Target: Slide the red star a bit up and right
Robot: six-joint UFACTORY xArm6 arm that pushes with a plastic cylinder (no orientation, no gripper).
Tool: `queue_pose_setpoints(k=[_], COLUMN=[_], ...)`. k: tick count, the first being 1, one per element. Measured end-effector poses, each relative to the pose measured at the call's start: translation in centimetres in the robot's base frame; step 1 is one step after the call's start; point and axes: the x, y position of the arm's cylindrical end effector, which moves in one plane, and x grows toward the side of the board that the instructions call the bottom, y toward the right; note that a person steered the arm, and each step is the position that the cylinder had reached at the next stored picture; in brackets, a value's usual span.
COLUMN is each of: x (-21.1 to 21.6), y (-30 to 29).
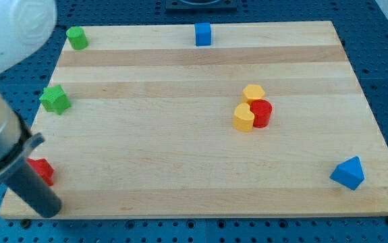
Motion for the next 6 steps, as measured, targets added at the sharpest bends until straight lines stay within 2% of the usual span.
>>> queue_pose_setpoints(k=[1, 2, 3, 4, 5, 6], x=[-0.8, -2.6, -5.0, -9.3, -12.3, -11.9], y=[-6.8, -6.9, -3.1, 1.0, 3.1, -2.1])
